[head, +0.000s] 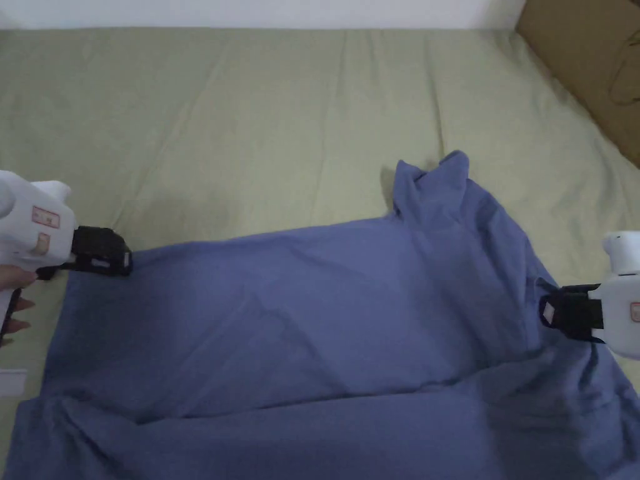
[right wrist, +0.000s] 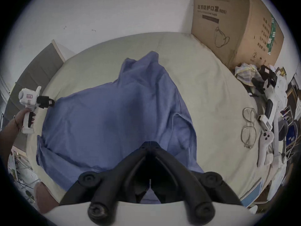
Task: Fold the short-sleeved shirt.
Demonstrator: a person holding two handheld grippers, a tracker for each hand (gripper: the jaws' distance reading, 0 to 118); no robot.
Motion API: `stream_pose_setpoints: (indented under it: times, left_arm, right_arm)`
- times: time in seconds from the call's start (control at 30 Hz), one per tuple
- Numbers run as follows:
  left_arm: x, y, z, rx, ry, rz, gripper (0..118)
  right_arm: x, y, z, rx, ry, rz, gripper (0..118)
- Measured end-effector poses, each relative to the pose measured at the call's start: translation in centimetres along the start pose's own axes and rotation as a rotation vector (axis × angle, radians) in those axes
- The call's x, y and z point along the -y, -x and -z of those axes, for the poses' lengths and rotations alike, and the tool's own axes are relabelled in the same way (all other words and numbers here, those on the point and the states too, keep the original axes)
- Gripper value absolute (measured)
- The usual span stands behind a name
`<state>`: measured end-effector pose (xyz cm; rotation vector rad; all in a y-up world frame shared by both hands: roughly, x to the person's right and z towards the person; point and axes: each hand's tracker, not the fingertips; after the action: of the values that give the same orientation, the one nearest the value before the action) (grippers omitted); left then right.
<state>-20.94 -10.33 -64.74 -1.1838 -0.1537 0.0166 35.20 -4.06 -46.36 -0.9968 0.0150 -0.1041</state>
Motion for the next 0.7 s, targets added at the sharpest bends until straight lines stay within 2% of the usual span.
stream_pose_setpoints:
  times: [0.03, 0.07, 0.13, 0.17, 0.23, 0.3, 0.37, 0.43, 0.47, 0.5, 0.53, 0.57, 0.6, 0.7]
  left_arm:
    - [0.3, -0.7, -0.7, -0.039, -0.034, 0.056, 86]
    - [0.5, -0.7, -1.8, -0.003, -0.058, 0.077, 66]
    - [1.4, -2.0, -3.1, 0.076, -0.088, 0.118, 3]
    - [1.8, -2.7, -3.5, 0.121, -0.087, 0.125, 3]
    - [2.5, -3.2, -5.0, 0.051, -0.094, 0.156, 3]
    - [2.6, -3.2, -6.4, 0.059, -0.139, 0.141, 3]
    - [2.5, -1.9, -7.6, 0.104, -0.183, 0.048, 3]
    - [2.5, -0.8, -8.6, 0.153, -0.196, -0.052, 3]
    - [2.4, -0.3, -8.9, 0.172, -0.197, -0.071, 3]
    - [2.4, 0.0, -9.2, 0.176, -0.199, -0.075, 3]
    - [2.4, 0.2, -9.4, 0.171, -0.195, -0.069, 3]
    - [2.3, 0.3, -9.5, 0.160, -0.197, -0.061, 3]
    - [2.2, 1.1, -9.2, 0.163, -0.195, -0.058, 3]
    - [2.2, 1.5, -9.3, 0.169, -0.194, -0.052, 3]
  right_arm:
    - [-0.2, -0.3, 0.3, -0.002, 0.001, 0.011, 0]
    - [-0.5, -0.6, 0.6, -0.006, -0.001, 0.022, 0]
    - [-1.1, -1.2, 1.2, -0.020, -0.011, 0.045, 0]
    - [-1.6, -1.5, 1.5, -0.026, -0.015, 0.057, 0]
    - [-2.9, -1.8, 1.9, -0.045, -0.027, 0.069, 0]
    - [-5.0, -2.1, 2.5, -0.069, -0.035, 0.071, 0]
    - [-7.7, -2.3, 3.4, -0.093, -0.047, 0.090, 0]
    - [-10.8, -2.5, 5.1, -0.140, -0.050, 0.143, 1]
    - [-12.4, -2.5, 6.1, -0.148, -0.039, 0.145, 14]
    - [-13.9, -2.7, 7.1, -0.156, -0.041, 0.150, 42]
    - [-15.3, -2.3, 8.2, -0.144, -0.037, 0.139, 89]
    - [-16.4, -2.0, 9.2, -0.107, -0.031, 0.111, 106]
    - [-17.4, -1.7, 10.3, -0.096, -0.017, 0.096, 107]
    - [-19.7, -1.6, 13.3, -0.073, 0.029, 0.126, 107]
